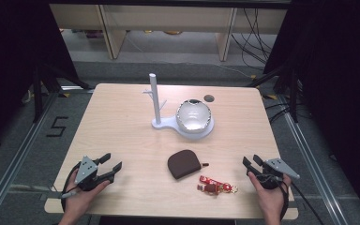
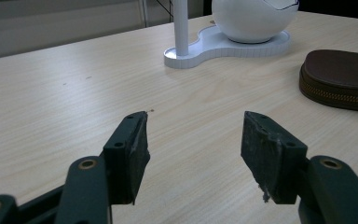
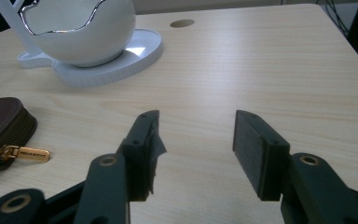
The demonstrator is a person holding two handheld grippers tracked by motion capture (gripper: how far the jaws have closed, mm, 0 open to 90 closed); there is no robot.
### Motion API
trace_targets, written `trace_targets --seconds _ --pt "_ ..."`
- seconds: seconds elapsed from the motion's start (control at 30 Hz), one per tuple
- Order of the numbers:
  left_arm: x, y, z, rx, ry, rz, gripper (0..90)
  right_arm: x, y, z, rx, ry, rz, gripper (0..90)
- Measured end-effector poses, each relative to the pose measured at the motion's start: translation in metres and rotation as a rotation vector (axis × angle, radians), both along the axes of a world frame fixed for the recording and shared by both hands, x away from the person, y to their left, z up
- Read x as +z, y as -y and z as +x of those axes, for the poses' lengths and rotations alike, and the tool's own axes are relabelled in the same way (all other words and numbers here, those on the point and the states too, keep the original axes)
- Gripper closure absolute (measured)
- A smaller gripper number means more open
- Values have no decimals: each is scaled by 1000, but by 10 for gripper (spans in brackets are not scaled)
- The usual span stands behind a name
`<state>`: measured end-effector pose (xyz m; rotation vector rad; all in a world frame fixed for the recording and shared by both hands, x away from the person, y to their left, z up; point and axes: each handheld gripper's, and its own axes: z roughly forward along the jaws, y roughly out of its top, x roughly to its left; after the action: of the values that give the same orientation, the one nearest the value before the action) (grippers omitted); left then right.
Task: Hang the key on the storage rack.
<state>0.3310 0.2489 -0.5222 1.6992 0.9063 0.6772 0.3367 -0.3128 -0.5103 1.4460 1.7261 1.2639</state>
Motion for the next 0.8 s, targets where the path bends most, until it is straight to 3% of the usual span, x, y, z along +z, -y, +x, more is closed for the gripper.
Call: trace_targets --seconds 0.03,0.1,0.13,0.2,0.23,0.27,0.3,0.33,0.37,0.4,0.57,0.63,0.7,0.8 --pt "2 0 -1 0 -4 9 411 1 -1 1 -1 13 -3 533" --pt "6 2 -1 -13 -16 7 414 6 -7 0 2 -27 37 534" --pt "8 4 -1 -29 -13 -9 417 7 -7 1 21 -27 24 535" --pt "14 10 -1 -58 -14 4 431 13 -15 4 51 -66 25 538" --pt "17 13 -1 -78 -17 13 435 14 -14 8 92 -55 -2 541" --pt "21 17 0 -99 -23 29 443 17 -17 10 112 -82 -18 541" --pt "25 21 0 -116 -29 43 453 20 -24 11 115 -122 15 539" --pt "27 24 1 -135 -31 48 460 23 -26 15 152 -129 -17 539" --pt "31 31 4 -171 -46 49 465 24 -32 16 154 -150 12 539" --pt "34 37 5 -192 -58 56 477 27 -35 22 205 -160 -18 535" --pt "45 68 13 -315 -108 95 498 38 -59 39 340 -264 -44 517" --pt "46 81 17 -363 -128 108 498 41 -68 45 395 -310 -55 512" --pt "45 94 21 -404 -145 140 495 42 -78 51 438 -331 -81 510" --pt "41 109 26 -449 -162 153 477 43 -93 57 504 -371 -106 497"
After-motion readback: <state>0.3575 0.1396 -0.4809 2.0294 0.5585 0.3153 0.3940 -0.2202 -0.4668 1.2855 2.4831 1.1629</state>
